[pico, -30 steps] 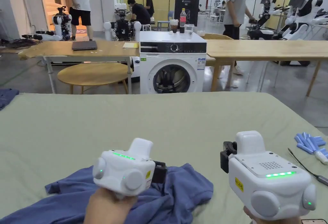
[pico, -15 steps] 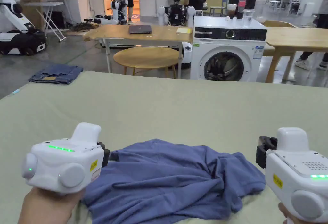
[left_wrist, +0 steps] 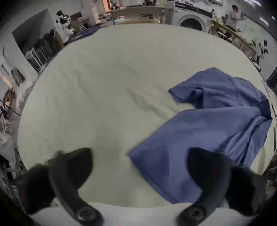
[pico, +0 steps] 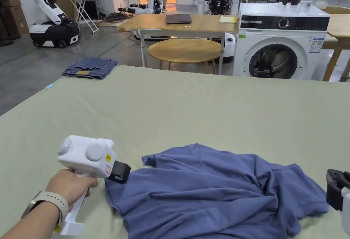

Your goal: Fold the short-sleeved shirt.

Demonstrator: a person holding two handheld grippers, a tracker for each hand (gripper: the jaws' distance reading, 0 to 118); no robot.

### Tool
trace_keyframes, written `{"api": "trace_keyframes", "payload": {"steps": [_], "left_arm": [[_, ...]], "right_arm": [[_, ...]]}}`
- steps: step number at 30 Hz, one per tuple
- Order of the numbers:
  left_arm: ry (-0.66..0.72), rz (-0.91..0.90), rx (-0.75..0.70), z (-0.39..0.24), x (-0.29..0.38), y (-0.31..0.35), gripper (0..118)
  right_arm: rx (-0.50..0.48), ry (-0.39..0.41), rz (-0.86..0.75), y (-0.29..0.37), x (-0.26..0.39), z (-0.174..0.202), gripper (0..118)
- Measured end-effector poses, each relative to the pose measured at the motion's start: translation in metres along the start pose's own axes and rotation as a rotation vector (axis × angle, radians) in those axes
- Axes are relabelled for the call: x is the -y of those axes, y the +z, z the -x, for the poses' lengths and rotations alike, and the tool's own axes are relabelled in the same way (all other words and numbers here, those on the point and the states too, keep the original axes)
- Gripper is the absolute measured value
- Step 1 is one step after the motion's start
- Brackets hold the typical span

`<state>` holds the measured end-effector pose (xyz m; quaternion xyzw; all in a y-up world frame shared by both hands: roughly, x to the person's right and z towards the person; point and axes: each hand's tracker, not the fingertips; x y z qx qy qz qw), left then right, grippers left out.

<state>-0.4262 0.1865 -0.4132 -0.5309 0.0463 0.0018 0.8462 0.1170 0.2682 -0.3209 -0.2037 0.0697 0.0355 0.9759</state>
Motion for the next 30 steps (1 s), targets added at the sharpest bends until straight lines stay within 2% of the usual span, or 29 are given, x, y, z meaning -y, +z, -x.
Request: {"api": "trace_keyframes", "payload": {"steps": [4,5,7,9,10,11,12,13,18,21,22,23,24,25,27,29,30], "left_arm": [[-0.004,0.005,-0.037,-0.005,-0.007,-0.026,111],[-0.002,0.013,-0.039,-0.006,-0.008,-0.032,104],[0.003,0.035,-0.051,-0.009,-0.004,-0.039,76],[0.039,0.04,0.012,-0.01,-0.002,-0.039,74],[0.036,0.023,-0.022,-0.011,0.002,-0.032,72],[0.01,-0.004,-0.012,-0.014,0.003,-0.026,52],[-0.028,-0.019,-0.003,-0.018,0.004,-0.021,20],[-0.039,-0.018,0.0,-0.021,0.005,-0.016,0],[-0.035,-0.096,-0.012,-0.033,0.012,0.021,0],[0.0,-0.167,0.004,-0.036,0.013,0.046,0],[0.005,-0.184,0.007,-0.035,0.012,0.052,0],[0.0,-0.192,0.009,-0.036,0.012,0.057,0],[-0.005,-0.191,0.011,-0.038,0.012,0.06,0],[-0.011,-0.192,0.011,-0.041,0.012,0.064,0],[-0.028,-0.197,0.007,-0.042,0.01,0.063,0],[-0.041,-0.199,-0.008,-0.044,0.01,0.064,0],[-0.047,-0.198,-0.012,-0.042,0.009,0.061,0]], "right_arm": [[0.016,-0.017,0.014,-0.005,0.002,-0.01,0],[0.017,-0.023,0.018,-0.005,0.003,-0.012,0],[0.03,-0.025,0.026,-0.007,0.004,-0.017,0],[0.042,-0.035,0.035,-0.008,0.007,-0.025,0],[0.049,-0.042,0.04,-0.009,0.008,-0.03,0],[0.056,-0.048,0.045,-0.011,0.008,-0.034,0],[0.063,-0.059,0.053,-0.013,0.009,-0.039,0],[0.069,-0.069,0.065,-0.016,0.011,-0.045,0],[0.088,-0.035,0.2,-0.061,0.026,-0.064,0],[0.055,-0.079,0.301,-0.1,0.036,-0.076,3],[0.034,-0.101,0.349,-0.114,0.038,-0.08,25],[0.011,-0.129,0.392,-0.127,0.039,-0.083,76],[0.004,-0.125,0.437,-0.14,0.042,-0.084,106],[0.022,-0.096,0.464,-0.152,0.045,-0.084,114],[0.056,-0.052,0.436,-0.164,0.049,-0.083,113],[0.056,-0.066,0.457,-0.175,0.052,-0.082,113],[0.038,-0.081,0.504,-0.179,0.054,-0.082,104]]}}
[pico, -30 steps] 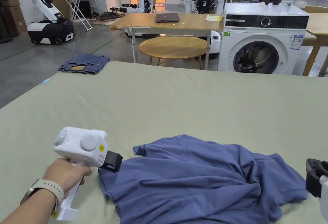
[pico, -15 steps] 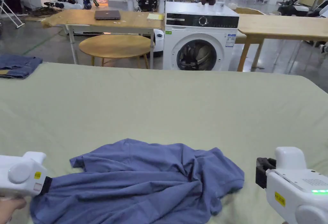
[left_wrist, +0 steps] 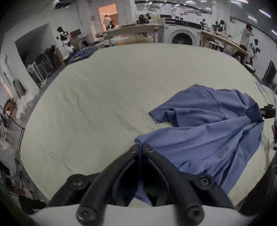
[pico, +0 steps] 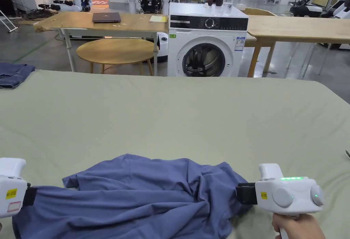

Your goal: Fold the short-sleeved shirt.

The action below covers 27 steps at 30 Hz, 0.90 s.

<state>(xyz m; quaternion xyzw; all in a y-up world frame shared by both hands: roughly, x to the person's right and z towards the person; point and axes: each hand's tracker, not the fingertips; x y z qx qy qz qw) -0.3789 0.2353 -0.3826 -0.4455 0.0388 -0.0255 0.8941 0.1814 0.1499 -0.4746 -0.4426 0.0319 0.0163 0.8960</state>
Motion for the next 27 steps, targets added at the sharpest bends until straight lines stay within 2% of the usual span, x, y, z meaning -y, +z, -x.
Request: {"api": "trace_keyframes", "payload": {"steps": [1,2,3,4,7,10,12,14,17,19,21,27], "left_arm": [[-0.004,0.0,-0.006,0.0,0.0,-0.002,0],[-0.006,0.003,-0.009,0.0,-0.001,-0.003,0],[-0.005,0.004,-0.012,0.0,-0.001,-0.004,0],[-0.006,0.008,-0.013,0.002,-0.001,-0.008,0],[-0.027,0.027,-0.024,0.001,-0.003,-0.015,0],[-0.031,0.025,-0.048,0.006,-0.007,-0.015,0],[-0.035,-0.023,-0.08,0.008,-0.014,-0.004,0],[-0.021,-0.079,-0.083,0.012,-0.028,0.014,0],[-0.039,-0.179,-0.119,0.012,-0.054,0.045,0],[-0.043,-0.249,-0.137,0.012,-0.078,0.066,0],[-0.033,-0.331,-0.172,0.014,-0.1,0.088,0],[0.038,-0.524,-0.159,0.018,-0.178,0.138,0]], "right_arm": [[-0.006,0.002,0.03,-0.003,0.001,0.001,82],[-0.009,0.007,0.015,-0.004,0.003,0.004,35],[0.0,0.028,0.004,-0.002,0.006,0.009,9],[0.001,0.065,0.005,-0.001,0.009,0.015,8],[-0.055,0.086,0.04,0.003,0.012,0.028,7],[-0.053,0.035,0.011,0.022,0.002,0.019,6],[-0.038,-0.025,-0.1,0.051,-0.014,0.006,6],[-0.064,-0.073,-0.2,0.086,-0.034,-0.005,6],[-0.006,-0.002,-0.346,0.143,-0.069,-0.011,6],[-0.005,0.036,-0.416,0.178,-0.094,-0.013,6],[0.061,0.067,-0.501,0.208,-0.116,-0.015,6],[0.13,-0.001,-0.721,0.277,-0.183,-0.033,6]]}}
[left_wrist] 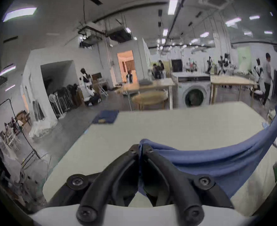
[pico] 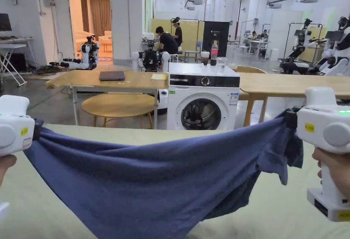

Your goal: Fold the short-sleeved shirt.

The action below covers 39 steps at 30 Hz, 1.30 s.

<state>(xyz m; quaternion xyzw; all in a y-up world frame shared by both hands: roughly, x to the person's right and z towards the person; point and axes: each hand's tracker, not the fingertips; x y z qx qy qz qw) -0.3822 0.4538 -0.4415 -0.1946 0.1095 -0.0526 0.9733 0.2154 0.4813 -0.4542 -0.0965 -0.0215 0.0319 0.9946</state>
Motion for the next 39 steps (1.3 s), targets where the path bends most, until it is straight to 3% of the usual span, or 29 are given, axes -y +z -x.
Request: {"api": "trace_keyframes", "payload": {"steps": [10,15,21,23,26,27,33,35,39], "left_arm": [[-0.026,-0.163,-0.013,-0.036,-0.136,-0.026,0],[0.0,-0.174,-0.008,-0.055,-0.15,-0.054,0],[-0.076,-0.049,-0.043,-0.092,-0.088,-0.106,0],[-0.008,-0.049,-0.011,-0.097,-0.064,-0.113,0],[-0.01,-0.028,-0.012,-0.104,-0.042,-0.117,0],[-0.025,-0.018,-0.012,-0.105,-0.036,-0.116,0],[0.03,0.009,0.056,-0.09,-0.002,-0.068,0],[0.062,0.055,0.093,-0.084,0.027,-0.046,0],[0.048,0.17,0.159,-0.071,0.106,-0.007,0]], "right_arm": [[0.11,0.027,-0.15,-0.029,-0.096,-0.018,6],[0.138,0.035,-0.155,-0.055,-0.097,-0.025,6],[0.151,0.028,-0.046,-0.1,-0.031,-0.031,6],[0.171,0.026,-0.04,-0.108,-0.005,-0.031,6],[0.152,-0.059,-0.016,-0.108,0.018,-0.041,6],[0.157,-0.05,-0.015,-0.105,0.024,-0.043,6],[0.127,-0.011,-0.009,-0.051,0.056,-0.065,6],[0.12,0.037,0.01,-0.024,0.08,-0.07,6],[0.075,0.044,0.117,0.036,0.146,-0.075,6]]}}
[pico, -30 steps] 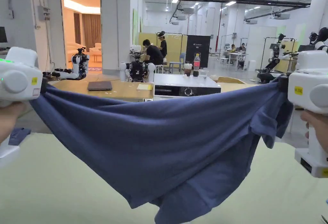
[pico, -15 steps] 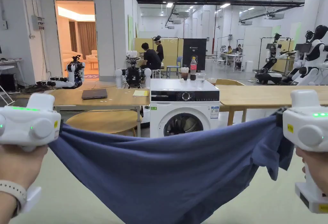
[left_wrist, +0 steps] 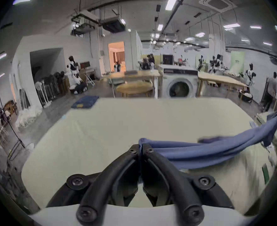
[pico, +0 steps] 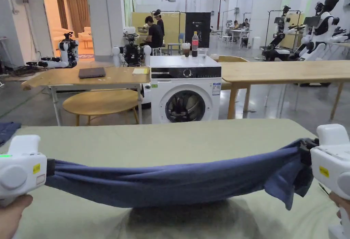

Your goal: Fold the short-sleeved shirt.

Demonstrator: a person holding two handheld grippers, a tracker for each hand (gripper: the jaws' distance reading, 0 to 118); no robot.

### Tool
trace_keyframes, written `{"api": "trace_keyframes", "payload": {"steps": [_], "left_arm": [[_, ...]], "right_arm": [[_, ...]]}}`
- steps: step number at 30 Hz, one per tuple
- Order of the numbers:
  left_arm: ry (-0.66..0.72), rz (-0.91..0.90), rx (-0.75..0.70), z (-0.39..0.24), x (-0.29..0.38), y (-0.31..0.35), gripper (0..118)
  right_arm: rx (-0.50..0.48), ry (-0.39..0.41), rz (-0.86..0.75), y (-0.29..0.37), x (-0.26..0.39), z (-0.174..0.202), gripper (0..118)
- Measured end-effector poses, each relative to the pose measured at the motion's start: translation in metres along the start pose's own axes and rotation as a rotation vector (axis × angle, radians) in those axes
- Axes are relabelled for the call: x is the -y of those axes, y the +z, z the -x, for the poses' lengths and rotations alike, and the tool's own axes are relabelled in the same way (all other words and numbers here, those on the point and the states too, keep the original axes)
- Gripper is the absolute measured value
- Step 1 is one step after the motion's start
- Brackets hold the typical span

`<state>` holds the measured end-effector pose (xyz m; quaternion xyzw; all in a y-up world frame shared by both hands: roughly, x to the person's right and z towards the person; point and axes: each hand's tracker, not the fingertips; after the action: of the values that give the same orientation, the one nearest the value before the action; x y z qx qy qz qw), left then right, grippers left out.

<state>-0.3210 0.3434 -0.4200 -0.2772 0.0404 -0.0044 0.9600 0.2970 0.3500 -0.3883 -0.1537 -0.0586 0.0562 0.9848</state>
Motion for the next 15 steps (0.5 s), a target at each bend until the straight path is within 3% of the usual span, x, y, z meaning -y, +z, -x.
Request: {"api": "trace_keyframes", "payload": {"steps": [8,11,12,13,14,15], "left_arm": [[-0.064,0.282,0.031,0.016,0.179,0.013,0],[0.016,0.297,0.059,0.03,0.206,0.004,0],[0.045,0.283,0.056,0.032,0.208,0.006,4],[0.067,0.253,0.027,0.031,0.203,0.012,16],[0.065,0.219,0.001,0.028,0.199,0.023,35],[0.054,0.173,-0.005,0.022,0.191,0.031,56]], "right_arm": [[-0.083,0.064,0.379,0.037,0.171,0.004,6],[-0.056,0.093,0.428,0.04,0.198,0.009,7],[-0.059,0.087,0.42,0.042,0.195,0.008,8],[-0.058,0.087,0.403,0.047,0.19,0.01,10],[-0.061,0.086,0.355,0.053,0.181,0.013,26],[-0.061,0.082,0.299,0.06,0.168,0.02,51]]}}
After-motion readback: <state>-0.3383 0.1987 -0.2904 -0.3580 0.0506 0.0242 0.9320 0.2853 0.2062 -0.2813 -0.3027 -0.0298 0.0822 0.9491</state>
